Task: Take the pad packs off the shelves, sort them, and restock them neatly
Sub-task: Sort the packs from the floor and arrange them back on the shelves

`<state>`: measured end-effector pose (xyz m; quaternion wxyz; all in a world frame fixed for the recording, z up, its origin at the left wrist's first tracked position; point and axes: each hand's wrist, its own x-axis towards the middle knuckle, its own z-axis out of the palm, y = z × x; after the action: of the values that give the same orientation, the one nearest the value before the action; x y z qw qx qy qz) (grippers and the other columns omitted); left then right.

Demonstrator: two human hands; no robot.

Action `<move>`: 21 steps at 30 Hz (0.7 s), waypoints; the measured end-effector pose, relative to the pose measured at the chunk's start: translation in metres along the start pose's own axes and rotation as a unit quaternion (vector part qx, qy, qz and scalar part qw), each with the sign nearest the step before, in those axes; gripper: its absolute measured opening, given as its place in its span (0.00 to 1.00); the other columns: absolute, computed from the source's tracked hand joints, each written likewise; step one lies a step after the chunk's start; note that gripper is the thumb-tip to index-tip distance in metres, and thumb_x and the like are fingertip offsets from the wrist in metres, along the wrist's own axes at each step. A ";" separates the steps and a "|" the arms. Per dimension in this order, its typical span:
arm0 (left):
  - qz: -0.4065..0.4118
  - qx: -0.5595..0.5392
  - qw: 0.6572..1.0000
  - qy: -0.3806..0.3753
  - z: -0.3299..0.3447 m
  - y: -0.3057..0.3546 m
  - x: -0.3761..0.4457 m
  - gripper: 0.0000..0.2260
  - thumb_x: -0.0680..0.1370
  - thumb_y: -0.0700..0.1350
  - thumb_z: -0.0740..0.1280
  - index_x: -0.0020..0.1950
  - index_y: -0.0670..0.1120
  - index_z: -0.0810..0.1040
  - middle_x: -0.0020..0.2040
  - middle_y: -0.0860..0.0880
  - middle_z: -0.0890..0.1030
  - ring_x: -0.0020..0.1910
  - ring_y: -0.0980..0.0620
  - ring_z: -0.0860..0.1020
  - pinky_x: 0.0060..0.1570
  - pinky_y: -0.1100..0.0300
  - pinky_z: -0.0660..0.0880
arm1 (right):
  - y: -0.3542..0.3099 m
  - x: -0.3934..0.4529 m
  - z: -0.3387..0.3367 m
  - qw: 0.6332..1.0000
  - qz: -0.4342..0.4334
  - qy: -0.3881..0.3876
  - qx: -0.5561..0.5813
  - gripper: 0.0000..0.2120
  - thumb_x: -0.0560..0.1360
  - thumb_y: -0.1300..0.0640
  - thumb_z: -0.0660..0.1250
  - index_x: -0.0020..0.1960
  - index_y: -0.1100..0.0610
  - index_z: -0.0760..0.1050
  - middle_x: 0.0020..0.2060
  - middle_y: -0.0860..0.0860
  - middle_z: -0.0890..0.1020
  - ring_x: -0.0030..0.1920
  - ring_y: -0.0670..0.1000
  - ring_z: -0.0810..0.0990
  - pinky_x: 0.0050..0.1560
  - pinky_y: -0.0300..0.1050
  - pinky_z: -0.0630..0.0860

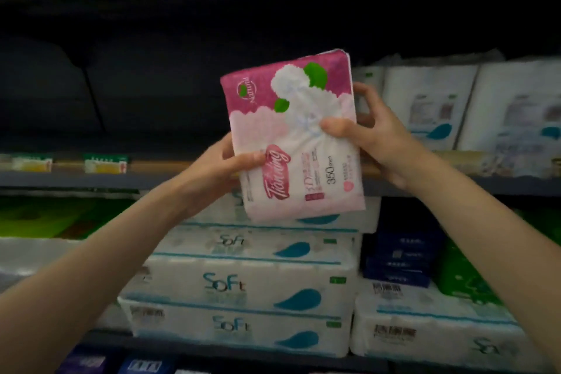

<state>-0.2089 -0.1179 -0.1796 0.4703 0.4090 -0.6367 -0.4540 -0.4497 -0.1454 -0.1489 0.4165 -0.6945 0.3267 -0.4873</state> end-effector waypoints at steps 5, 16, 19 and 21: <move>0.019 0.199 0.978 0.062 -0.012 0.062 0.051 0.39 0.64 0.51 0.77 0.72 0.57 0.63 0.55 0.50 0.78 0.44 0.49 0.83 0.39 0.55 0.80 | -0.022 0.020 -0.026 0.953 -0.079 0.154 -0.250 0.45 0.67 0.51 0.76 0.74 0.46 0.51 0.71 0.51 0.64 0.69 0.52 0.67 0.67 0.56 0.68; 0.077 0.447 0.891 -0.029 -0.014 0.111 0.136 0.35 0.70 0.48 0.73 0.72 0.54 0.61 0.60 0.51 0.73 0.48 0.55 0.79 0.44 0.61 0.77 | 0.009 0.066 -0.003 0.867 -0.148 0.163 -0.448 0.41 0.73 0.58 0.71 0.76 0.43 0.49 0.73 0.52 0.51 0.64 0.50 0.67 0.58 0.42 0.73; 0.128 0.570 0.811 -0.044 -0.013 0.065 0.154 0.32 0.72 0.50 0.72 0.72 0.49 0.63 0.68 0.49 0.69 0.63 0.50 0.70 0.62 0.59 0.66 | 0.038 0.076 -0.001 0.828 -0.056 0.131 -0.543 0.36 0.73 0.57 0.69 0.75 0.50 0.54 0.74 0.55 0.47 0.68 0.61 0.64 0.64 0.52 0.71; 0.138 0.641 0.755 -0.028 -0.021 0.034 0.164 0.30 0.74 0.49 0.70 0.73 0.49 0.62 0.74 0.48 0.62 0.72 0.45 0.59 0.71 0.51 0.58 | 0.052 0.087 -0.003 0.772 -0.015 0.098 -0.628 0.36 0.73 0.54 0.69 0.75 0.51 0.54 0.75 0.54 0.46 0.72 0.62 0.57 0.69 0.54 0.64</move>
<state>-0.2279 -0.2690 -0.1068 0.1376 0.5092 -0.8412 0.1187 -0.4278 -0.2436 -0.1596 -0.1541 -0.7551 0.5882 -0.2451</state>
